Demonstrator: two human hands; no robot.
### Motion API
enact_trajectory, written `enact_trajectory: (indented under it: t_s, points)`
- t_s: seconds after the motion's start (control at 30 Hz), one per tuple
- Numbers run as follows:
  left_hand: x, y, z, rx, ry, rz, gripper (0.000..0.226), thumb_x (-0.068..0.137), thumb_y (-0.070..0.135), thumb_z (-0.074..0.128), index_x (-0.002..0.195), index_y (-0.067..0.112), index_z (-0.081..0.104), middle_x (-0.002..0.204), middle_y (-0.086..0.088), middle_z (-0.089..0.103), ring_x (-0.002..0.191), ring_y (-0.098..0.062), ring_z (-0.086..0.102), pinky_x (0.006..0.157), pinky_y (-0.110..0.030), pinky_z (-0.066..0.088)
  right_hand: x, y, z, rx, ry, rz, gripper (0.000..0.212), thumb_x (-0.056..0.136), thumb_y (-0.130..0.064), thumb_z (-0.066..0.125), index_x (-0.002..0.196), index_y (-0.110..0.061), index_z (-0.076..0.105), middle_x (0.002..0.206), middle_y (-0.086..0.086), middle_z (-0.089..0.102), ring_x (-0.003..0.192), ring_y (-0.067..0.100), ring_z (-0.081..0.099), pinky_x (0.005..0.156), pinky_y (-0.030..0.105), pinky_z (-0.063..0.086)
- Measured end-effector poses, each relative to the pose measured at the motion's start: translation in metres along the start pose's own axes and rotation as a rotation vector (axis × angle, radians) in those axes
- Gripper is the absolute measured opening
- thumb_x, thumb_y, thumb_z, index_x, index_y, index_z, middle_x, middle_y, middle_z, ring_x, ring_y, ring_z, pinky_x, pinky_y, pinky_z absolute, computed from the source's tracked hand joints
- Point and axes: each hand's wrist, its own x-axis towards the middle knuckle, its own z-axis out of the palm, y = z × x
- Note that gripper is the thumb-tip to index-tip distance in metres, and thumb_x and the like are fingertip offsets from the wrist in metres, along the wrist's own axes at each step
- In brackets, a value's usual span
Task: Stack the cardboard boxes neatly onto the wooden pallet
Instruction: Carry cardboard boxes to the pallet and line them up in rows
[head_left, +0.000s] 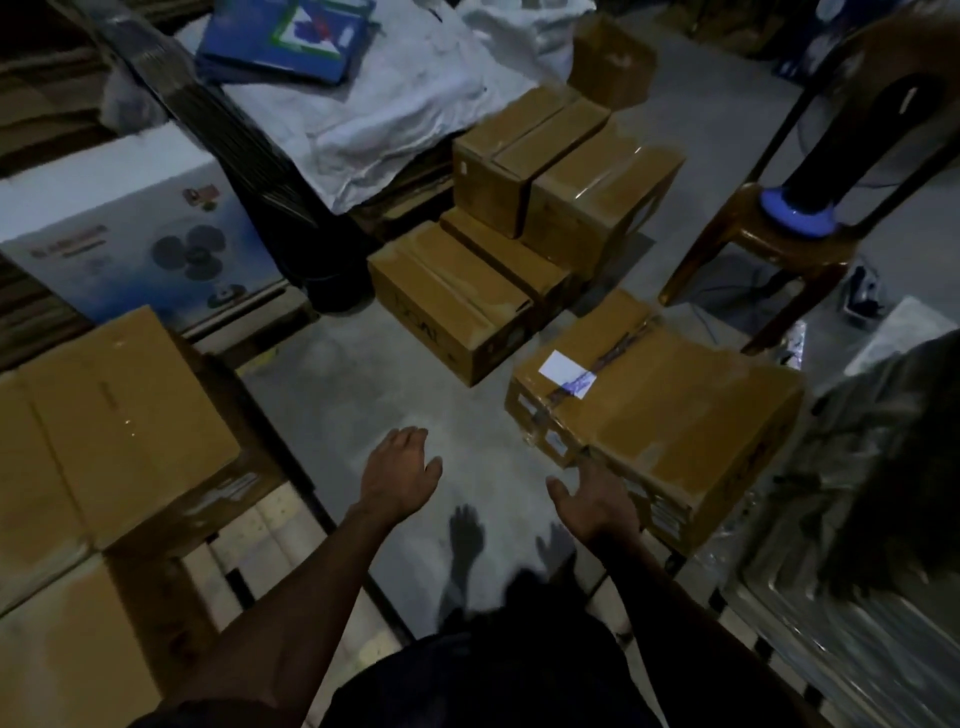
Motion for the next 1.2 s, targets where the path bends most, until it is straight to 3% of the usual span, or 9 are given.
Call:
enact_trajectory:
  t_s: [0.13,0.27,0.4,0.47,0.6,0.87,1.03,1.2]
  points:
    - [0.053,0.005,-0.011,-0.015,-0.009,-0.060,0.081,0.083,0.050,0.022,0.147,0.004,0.037,0.152,-0.015,0.039,0.139,-0.030,0.037,0.114,-0.035,0.026,0.072,-0.020,-0.016,0.034,0.003,-0.013,0.079,0.084,-0.069,0.041,0.143,-0.018,0.047,0.144,0.009,0.051,0.133,0.032,0.047,0.111,0.043,0.039]
    - [0.116,0.009,-0.018,-0.040,-0.014,-0.152,0.083,0.081,0.052,0.022,0.148,0.006,0.035,0.151,-0.014,0.040,0.138,-0.028,0.037,0.113,-0.033,0.028,0.157,-0.039,-0.036,0.035,0.028,-0.083,0.067,0.088,-0.058,0.050,0.138,-0.014,0.053,0.135,0.013,0.057,0.127,0.035,0.052,0.106,0.043,0.041]
    - [0.176,0.026,-0.047,-0.082,-0.011,-0.243,0.075,0.091,0.053,0.029,0.150,0.007,0.033,0.154,-0.013,0.036,0.141,-0.027,0.034,0.114,-0.032,0.025,0.236,-0.062,-0.085,-0.003,-0.100,-0.119,0.058,0.097,-0.042,0.055,0.145,-0.013,0.045,0.143,0.011,0.051,0.131,0.031,0.048,0.106,0.040,0.038]
    - [0.209,0.036,-0.066,-0.070,0.026,-0.253,0.061,0.101,0.042,0.040,0.150,0.006,0.032,0.154,-0.014,0.035,0.142,-0.027,0.033,0.114,-0.032,0.026,0.273,-0.074,-0.107,-0.025,-0.081,-0.140,0.063,0.096,-0.046,0.054,0.148,-0.014,0.041,0.148,0.008,0.046,0.136,0.029,0.043,0.109,0.039,0.035]
    - [0.268,0.051,-0.104,-0.087,0.088,-0.253,0.056,0.102,0.034,0.046,0.149,0.005,0.035,0.153,-0.015,0.037,0.140,-0.029,0.035,0.113,-0.034,0.028,0.331,-0.102,-0.141,0.001,-0.100,-0.170,0.067,0.096,-0.049,0.052,0.151,-0.015,0.036,0.153,0.008,0.041,0.140,0.030,0.037,0.114,0.041,0.030]
    - [0.397,0.048,-0.152,-0.078,0.045,-0.171,0.059,0.103,0.038,0.043,0.151,0.006,0.031,0.155,-0.014,0.035,0.142,-0.028,0.033,0.114,-0.035,0.028,0.427,-0.146,-0.160,0.025,-0.118,-0.107,0.066,0.097,-0.053,0.050,0.149,-0.013,0.039,0.151,0.008,0.043,0.138,0.028,0.041,0.111,0.039,0.035]
    - [0.498,0.033,-0.184,-0.016,-0.036,-0.041,0.060,0.102,0.038,0.042,0.152,0.007,0.030,0.155,-0.012,0.035,0.141,-0.026,0.034,0.112,-0.033,0.030,0.477,-0.174,-0.162,0.105,-0.059,-0.003,0.061,0.098,-0.051,0.052,0.145,-0.013,0.043,0.144,0.010,0.050,0.127,0.029,0.051,0.101,0.041,0.046]
    - [0.596,0.017,-0.239,0.045,-0.129,0.099,0.060,0.102,0.038,0.044,0.151,0.007,0.030,0.154,-0.012,0.036,0.139,-0.027,0.036,0.111,-0.034,0.031,0.515,-0.226,-0.162,0.193,0.033,0.189,0.063,0.097,-0.054,0.051,0.148,-0.019,0.039,0.151,0.005,0.044,0.136,0.026,0.044,0.110,0.041,0.039]
